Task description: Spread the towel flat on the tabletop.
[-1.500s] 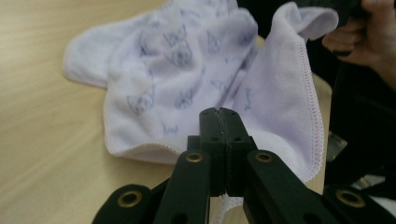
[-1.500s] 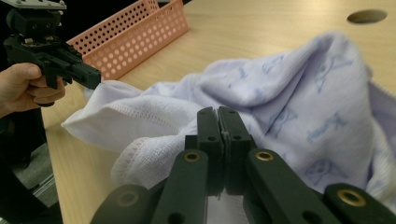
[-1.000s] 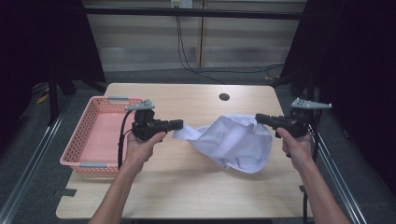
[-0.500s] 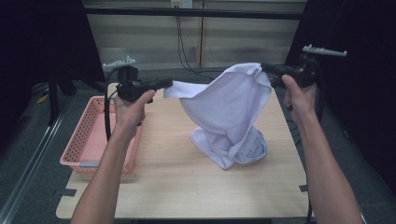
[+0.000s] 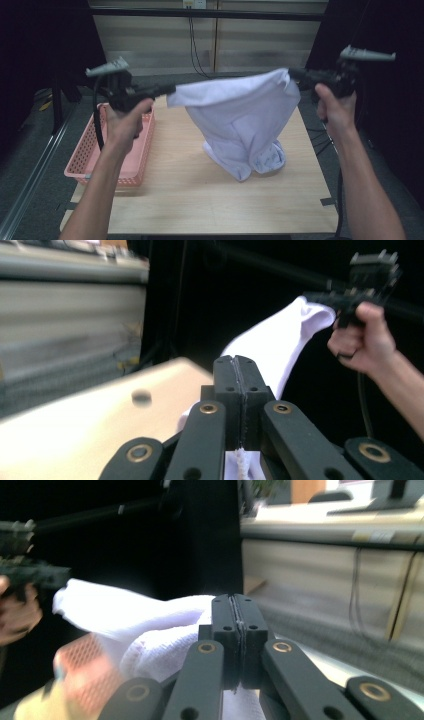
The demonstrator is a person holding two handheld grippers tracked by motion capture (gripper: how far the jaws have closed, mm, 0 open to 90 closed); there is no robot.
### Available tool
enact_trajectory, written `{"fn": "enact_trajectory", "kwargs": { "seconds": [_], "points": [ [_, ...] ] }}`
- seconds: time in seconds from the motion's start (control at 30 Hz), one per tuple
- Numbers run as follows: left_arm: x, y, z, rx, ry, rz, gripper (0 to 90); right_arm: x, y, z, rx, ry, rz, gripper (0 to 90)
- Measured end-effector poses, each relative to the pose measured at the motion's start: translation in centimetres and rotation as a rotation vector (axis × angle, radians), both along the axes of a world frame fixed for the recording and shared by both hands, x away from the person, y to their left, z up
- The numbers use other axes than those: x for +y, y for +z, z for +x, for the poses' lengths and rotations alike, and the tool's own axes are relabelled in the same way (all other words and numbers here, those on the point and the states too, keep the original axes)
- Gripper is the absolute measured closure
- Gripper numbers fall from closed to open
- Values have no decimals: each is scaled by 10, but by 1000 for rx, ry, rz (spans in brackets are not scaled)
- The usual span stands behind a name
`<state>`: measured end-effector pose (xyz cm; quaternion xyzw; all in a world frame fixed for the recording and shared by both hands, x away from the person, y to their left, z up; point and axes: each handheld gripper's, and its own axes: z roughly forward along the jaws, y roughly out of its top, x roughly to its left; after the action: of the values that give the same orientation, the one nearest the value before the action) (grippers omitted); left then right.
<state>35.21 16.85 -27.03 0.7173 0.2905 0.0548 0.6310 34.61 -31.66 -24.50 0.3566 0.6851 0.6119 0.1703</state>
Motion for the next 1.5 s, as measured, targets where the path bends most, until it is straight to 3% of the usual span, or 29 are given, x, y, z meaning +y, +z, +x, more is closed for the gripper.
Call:
{"fn": "enact_trajectory", "kwargs": {
  "seconds": [0.03, 0.07, 0.1, 0.17, 0.27, 0.33, 0.4, 0.43, 0.47, 0.53, 0.6, 0.63, 0.7, 0.77, 0.8, 0.83, 0.9, 0.97, 1.0, 1.03, 1.17, 1.27, 1.37, 1.43, 1.5],
  "points": [
    [-2, -15, -9, 21, -29, 20, 898, 2, -9, -6, 17, 21, 10, 890],
    [-3, -26, -17, 27, -34, 43, 898, 5, -23, -18, 35, 35, -23, 890],
    [-3, -37, -26, 38, -37, 56, 898, 6, -35, -28, 45, 55, -17, 890],
    [1, -58, -44, 73, -65, 34, 898, 8, -56, -51, 69, 94, -36, 890],
    [8, -80, -72, 111, -77, 34, 898, 9, -82, -87, 99, 147, 1, 890],
    [12, -89, -95, 104, -84, 56, 898, 11, -95, -110, 110, 179, 11, 890],
    [17, -101, -117, 123, -128, 27, 898, 14, -107, -133, 122, 192, -27, 889],
    [17, -107, -124, 136, -130, 49, 898, 15, -115, -142, 138, 200, -35, 889],
    [17, -118, -134, 160, -113, 101, 897, 15, -122, -148, 151, 205, -40, 889],
    [21, -140, -146, 215, -120, 116, 897, 16, -145, -162, 202, 200, -82, 888],
    [24, -160, -157, 262, -127, 126, 897, 15, -169, -174, 271, 196, -86, 889],
    [25, -165, -161, 276, -129, 130, 896, 15, -177, -180, 296, 190, -109, 889],
    [25, -173, -169, 295, -146, 171, 897, 14, -189, -191, 343, 207, -104, 889],
    [22, -180, -175, 326, -176, 179, 895, 16, -199, -200, 370, 217, -137, 888],
    [19, -184, -175, 330, -191, 201, 890, 17, -204, -201, 381, 226, -132, 877],
    [17, -185, -175, 332, -187, 199, 844, 18, -208, -201, 385, 231, -132, 804],
    [14, -185, -169, 316, -192, 177, 800, 17, -207, -196, 379, 201, -149, 781],
    [9, -186, -159, 251, -196, 181, 790, 14, -204, -187, 349, 160, -180, 749],
    [6, -187, -151, 255, -179, 201, 790, 12, -204, -181, 342, 149, -184, 744],
    [2, -188, -144, 272, -172, 194, 789, 10, -205, -174, 336, 133, -196, 725],
    [-14, -194, -106, 255, -174, 243, 746, 4, -211, -140, 333, 52, -261, 653],
    [-25, -208, -73, 292, -155, 244, 730, 1, -215, -114, 351, -10, -267, 608],
    [-38, -219, -50, 335, -159, 248, 726, 2, -217, -93, 357, -28, -270, 584],
    [-50, -224, -41, 314, -148, 310, 716, 5, -220, -79, 352, -33, -277, 558],
    [-59, -230, -35, 320, -146, 319, 702, 11, -223, -67, 354, -16, -280, 565]
  ]
}}
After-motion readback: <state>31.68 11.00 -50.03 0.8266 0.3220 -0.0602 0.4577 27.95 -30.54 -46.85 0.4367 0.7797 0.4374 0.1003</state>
